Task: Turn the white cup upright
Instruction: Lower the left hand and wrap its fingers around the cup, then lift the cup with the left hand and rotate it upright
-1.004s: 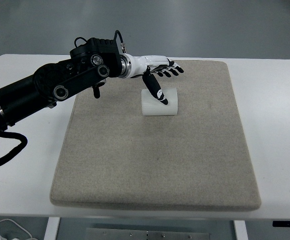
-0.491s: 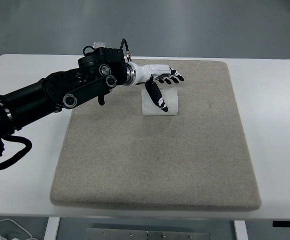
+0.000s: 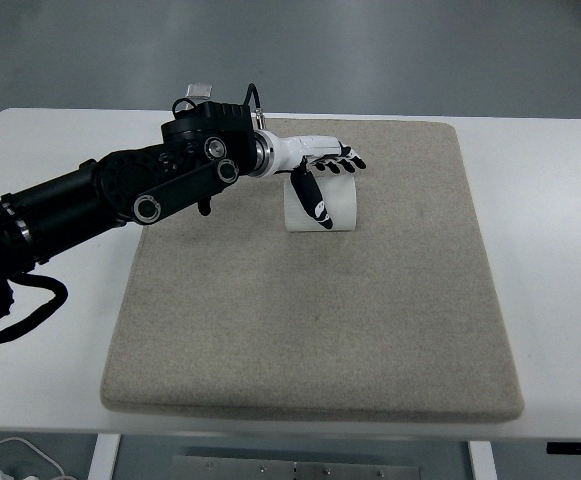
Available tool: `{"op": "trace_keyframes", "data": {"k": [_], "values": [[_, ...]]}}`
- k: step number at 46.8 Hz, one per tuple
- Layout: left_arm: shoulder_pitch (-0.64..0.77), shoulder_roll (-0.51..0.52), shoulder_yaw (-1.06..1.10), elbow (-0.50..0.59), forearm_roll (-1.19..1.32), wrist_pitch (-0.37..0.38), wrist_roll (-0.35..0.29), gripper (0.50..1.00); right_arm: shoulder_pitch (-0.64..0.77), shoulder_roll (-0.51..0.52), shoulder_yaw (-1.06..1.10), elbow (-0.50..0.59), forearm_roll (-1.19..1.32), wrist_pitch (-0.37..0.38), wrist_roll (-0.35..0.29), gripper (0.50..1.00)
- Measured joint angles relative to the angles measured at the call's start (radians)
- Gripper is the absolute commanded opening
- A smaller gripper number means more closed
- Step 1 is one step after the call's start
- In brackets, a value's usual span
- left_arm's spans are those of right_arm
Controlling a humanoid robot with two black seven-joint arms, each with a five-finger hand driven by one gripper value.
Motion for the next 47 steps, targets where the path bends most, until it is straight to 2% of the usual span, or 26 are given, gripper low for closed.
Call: {"op": "trace_keyframes", "data": {"k": [11,16,20,25,29,32,35,38,42,47], "values": [[0.001,-0.006,0.021,0.000,0.003,0.001,0.000,0.956,0.000,0.000,0.000,0.000,0.000,0.000,0.000,0.930],[0.001,-0.006,0.024,0.001,0.003,0.002,0.000,0.928,0.000,0.000,0.000,0.000,0.000,0.000,0.000,0.930],[0.001,-0.006,0.038,0.001,0.003,0.002,-0.002,0.864,0.000,0.000,0.000,0.000,0.000,0.000,0.000,0.930],[0.002,-0.006,0.043,0.001,0.005,0.004,-0.006,0.808,0.000,0.000,0.000,0.000,0.000,0.000,0.000,0.930],[0.003,-0.006,0.043,0.001,0.015,0.012,-0.008,0.712,0.000,0.000,0.000,0.000,0.000,0.000,0.000,0.930],[0.003,-0.006,0.043,0.000,0.019,0.016,-0.008,0.696,0.000,0.000,0.000,0.000,0.000,0.000,0.000,0.930],[0.003,-0.006,0.042,0.000,0.021,0.024,-0.009,0.609,0.000,0.000,0.000,0.000,0.000,0.000,0.000,0.930],[0.002,-0.006,0.039,0.000,0.014,0.027,-0.012,0.557,0.000,0.000,0.000,0.000,0.000,0.000,0.000,0.930],[-0.001,-0.006,0.026,0.003,0.002,0.027,-0.018,0.525,0.000,0.000,0.000,0.000,0.000,0.000,0.000,0.930],[-0.004,-0.002,0.012,0.016,-0.022,0.025,-0.026,0.518,0.000,0.000,0.000,0.000,0.000,0.000,0.000,0.930]]}}
